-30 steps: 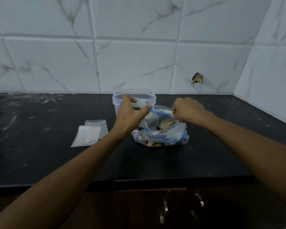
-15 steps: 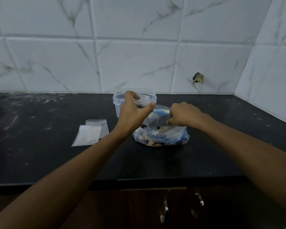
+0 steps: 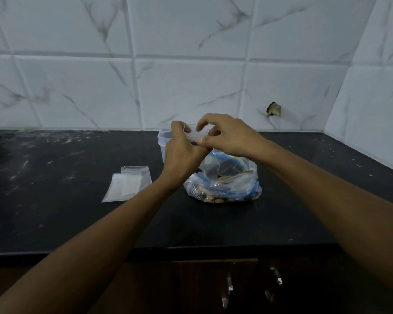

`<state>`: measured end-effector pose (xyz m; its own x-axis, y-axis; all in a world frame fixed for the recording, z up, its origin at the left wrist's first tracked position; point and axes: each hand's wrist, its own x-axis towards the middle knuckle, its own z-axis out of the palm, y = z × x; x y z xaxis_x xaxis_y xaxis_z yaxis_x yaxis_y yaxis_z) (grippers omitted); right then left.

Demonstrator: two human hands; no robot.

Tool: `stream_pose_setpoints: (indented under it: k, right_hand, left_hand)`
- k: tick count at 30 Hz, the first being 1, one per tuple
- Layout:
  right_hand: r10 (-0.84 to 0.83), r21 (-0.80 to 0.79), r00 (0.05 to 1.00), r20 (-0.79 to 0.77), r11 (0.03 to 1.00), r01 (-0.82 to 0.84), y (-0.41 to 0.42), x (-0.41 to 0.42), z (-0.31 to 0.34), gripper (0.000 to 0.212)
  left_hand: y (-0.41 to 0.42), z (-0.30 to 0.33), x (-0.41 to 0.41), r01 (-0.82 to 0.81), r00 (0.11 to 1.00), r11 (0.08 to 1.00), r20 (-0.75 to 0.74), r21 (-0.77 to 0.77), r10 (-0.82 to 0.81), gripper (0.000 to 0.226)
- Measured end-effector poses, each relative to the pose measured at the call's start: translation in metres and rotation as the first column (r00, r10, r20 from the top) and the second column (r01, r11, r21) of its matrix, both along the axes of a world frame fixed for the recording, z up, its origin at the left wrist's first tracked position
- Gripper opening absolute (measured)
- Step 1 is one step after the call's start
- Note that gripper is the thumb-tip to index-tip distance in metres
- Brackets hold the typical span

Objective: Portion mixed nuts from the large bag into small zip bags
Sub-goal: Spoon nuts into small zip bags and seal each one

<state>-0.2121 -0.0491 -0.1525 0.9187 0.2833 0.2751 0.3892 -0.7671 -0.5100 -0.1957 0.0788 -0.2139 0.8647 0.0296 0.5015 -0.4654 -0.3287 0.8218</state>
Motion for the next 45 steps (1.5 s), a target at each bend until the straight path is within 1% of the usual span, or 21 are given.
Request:
stream_pose_setpoints:
  k: [2,4,5,6,7,9,11,12,14,17,18,19,21,25,28,32,35,38,40,43,45]
  right_hand:
    - [-0.007,-0.064,1.000,0.014,0.998,0.007,0.000,0.004,-0.001,0.005]
    - [-0.034,-0.092,0.998,0.058,0.995,0.039,-0.004,0.007,0.000,0.006]
    - [-0.049,-0.097,0.994,0.097,0.994,0.059,-0.008,0.009,0.002,0.006]
    - [-0.056,-0.095,0.990,0.131,0.993,0.069,-0.012,0.010,0.003,0.006]
    - [-0.049,-0.092,0.987,0.150,0.994,0.063,-0.015,0.011,0.004,0.005]
    - [-0.009,-0.096,0.989,0.146,0.995,0.023,-0.019,0.010,0.005,0.005]
    - [0.024,-0.098,0.992,0.126,0.995,-0.011,-0.020,0.011,0.004,0.004]
    - [0.027,-0.090,0.992,0.123,0.996,-0.016,-0.020,0.012,0.003,0.003]
    - [0.030,-0.044,0.993,0.110,0.999,-0.025,-0.020,0.013,0.001,0.003]
    - [0.046,0.122,0.999,0.026,0.991,-0.049,-0.017,0.013,-0.006,0.022]
    - [0.042,0.141,0.999,0.012,0.989,-0.043,-0.016,0.013,-0.008,0.026]
    - [0.032,0.132,0.999,0.022,0.991,-0.035,-0.014,0.013,-0.010,0.024]
    - [0.016,0.084,0.996,0.086,0.996,-0.023,-0.011,0.014,-0.012,0.012]
    - [0.020,0.033,0.993,0.117,0.999,-0.024,-0.011,0.013,-0.011,0.007]
    - [0.037,-0.020,0.990,0.138,0.999,-0.034,-0.009,0.013,-0.012,0.011]
    - [0.032,0.029,0.988,0.149,0.999,-0.037,-0.004,0.015,-0.014,0.016]
    - [0.048,0.070,0.991,0.126,0.996,-0.057,0.004,0.018,-0.020,0.014]
    - [0.080,0.054,0.994,0.069,0.995,-0.084,0.012,0.021,-0.024,0.008]
    - [0.104,0.057,0.994,0.028,0.993,-0.106,0.017,0.023,-0.025,0.007]
    - [0.090,0.049,0.996,0.024,0.995,-0.091,0.029,0.024,-0.027,0.005]
    - [0.068,0.108,0.998,0.016,0.992,-0.069,0.038,0.025,-0.029,0.004]
  left_hand:
    - [0.001,0.000,-0.001,0.024,1.000,0.999,0.000,0.024,-0.024,0.052]
    - [0.007,-0.001,-0.002,0.131,0.991,0.990,-0.022,0.046,-0.130,0.057]
    - [0.012,-0.001,-0.001,0.201,0.979,0.979,-0.049,0.025,-0.199,0.057]
    - [0.017,0.000,0.000,0.253,0.964,0.967,-0.075,-0.012,-0.253,0.051]
    - [0.021,0.001,0.002,0.275,0.956,0.960,-0.090,-0.050,-0.278,0.041]
    - [0.029,0.005,0.008,0.264,0.956,0.958,-0.098,-0.113,-0.276,0.018]
    - [0.035,0.008,0.013,0.263,0.952,0.951,-0.114,-0.162,-0.283,0.009]
    - [0.036,0.010,0.014,0.260,0.951,0.948,-0.123,-0.184,-0.285,0.011]
    - [0.037,0.011,0.014,0.248,0.952,0.944,-0.127,-0.218,-0.279,0.017]
    - [0.034,0.010,0.013,0.242,0.955,0.942,-0.115,-0.232,-0.274,0.020]
    - [0.032,0.010,0.012,0.240,0.956,0.942,-0.110,-0.234,-0.271,0.020]
    - [0.030,0.009,0.012,0.239,0.958,0.943,-0.104,-0.232,-0.269,0.019]
    - [0.028,0.010,0.012,0.245,0.959,0.947,-0.091,-0.207,-0.268,0.018]
    - [0.035,0.014,0.012,0.322,0.937,0.943,-0.109,-0.089,-0.331,0.010]
    - [0.040,0.017,0.012,0.322,0.942,0.946,-0.103,0.021,-0.319,0.012]
    - [0.048,0.018,0.011,0.262,0.964,0.960,-0.067,0.103,-0.256,0.017]
    - [0.058,0.016,0.011,0.284,0.951,0.957,-0.143,0.064,-0.273,0.014]
    - [0.074,0.010,0.012,0.318,0.917,0.948,-0.248,-0.021,-0.313,0.013]
    - [0.086,0.007,0.013,0.296,0.922,0.955,-0.251,-0.039,-0.296,0.013]
    - [0.097,0.004,0.011,0.254,0.950,0.967,-0.193,0.029,-0.244,0.016]
    - [0.103,0.001,0.011,0.231,0.953,0.973,-0.201,0.001,-0.226,0.017]
